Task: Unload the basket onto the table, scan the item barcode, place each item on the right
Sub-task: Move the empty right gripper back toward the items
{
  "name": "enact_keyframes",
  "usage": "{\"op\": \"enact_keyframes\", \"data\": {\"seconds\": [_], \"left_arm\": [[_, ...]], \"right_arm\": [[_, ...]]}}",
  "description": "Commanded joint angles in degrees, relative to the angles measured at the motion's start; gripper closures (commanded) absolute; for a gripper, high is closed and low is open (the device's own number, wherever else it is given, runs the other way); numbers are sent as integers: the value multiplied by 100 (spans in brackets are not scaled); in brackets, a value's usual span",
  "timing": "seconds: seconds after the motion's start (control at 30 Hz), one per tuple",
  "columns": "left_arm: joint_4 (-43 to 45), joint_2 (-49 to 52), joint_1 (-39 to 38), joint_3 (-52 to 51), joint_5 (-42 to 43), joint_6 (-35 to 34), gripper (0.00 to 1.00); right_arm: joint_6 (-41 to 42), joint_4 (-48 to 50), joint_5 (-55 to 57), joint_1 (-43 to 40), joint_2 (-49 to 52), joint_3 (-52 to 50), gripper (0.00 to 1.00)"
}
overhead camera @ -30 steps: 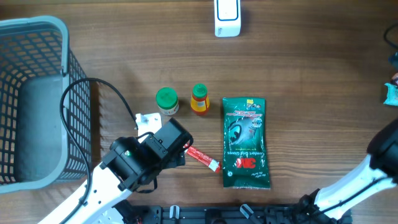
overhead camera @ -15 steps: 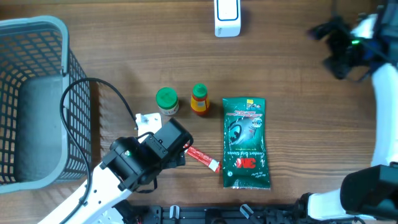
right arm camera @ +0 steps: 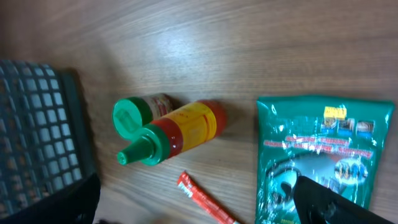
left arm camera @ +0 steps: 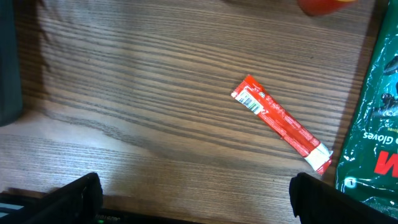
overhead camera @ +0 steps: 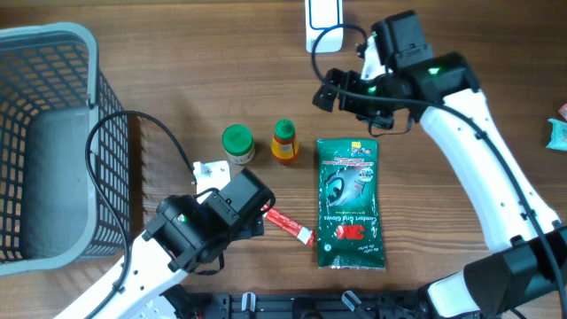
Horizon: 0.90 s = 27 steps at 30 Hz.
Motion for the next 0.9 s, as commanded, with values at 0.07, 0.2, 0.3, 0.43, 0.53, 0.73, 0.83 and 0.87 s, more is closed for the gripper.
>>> {"op": "enact_keyframes", "data": {"seconds": [0.07, 0.2, 0.3, 0.43, 0.53, 0.73, 0.83, 0.87], "left_arm": [[0, -39, -9, 55, -13, 94, 0], [0, -39, -9, 55, -13, 94, 0], [0, -39, -9, 55, -13, 94, 0], [0, -39, -9, 55, -13, 94, 0], [0, -39, -9, 55, -13, 94, 0], [0, -39, -9, 55, -13, 94, 0], [0, -39, -9, 55, -13, 94, 0], [0, -39, -9, 55, -13, 96, 0]], "right_arm": [[-422, 308, 863, 789, 411, -11, 0], [-450, 876, 898, 1213, 743, -11, 0], [-168, 953, 1370, 1375, 1014, -11, 0], [-170, 901, 1421, 1493, 1346, -11, 3], [-166, 925, 1486, 1591, 1445, -11, 12], [-85, 857, 1580, 1631, 1606, -11, 46], [11, 772, 1742, 1628, 1604, -9, 55], [7, 723, 1786, 1622, 1604, -7, 55]]}}
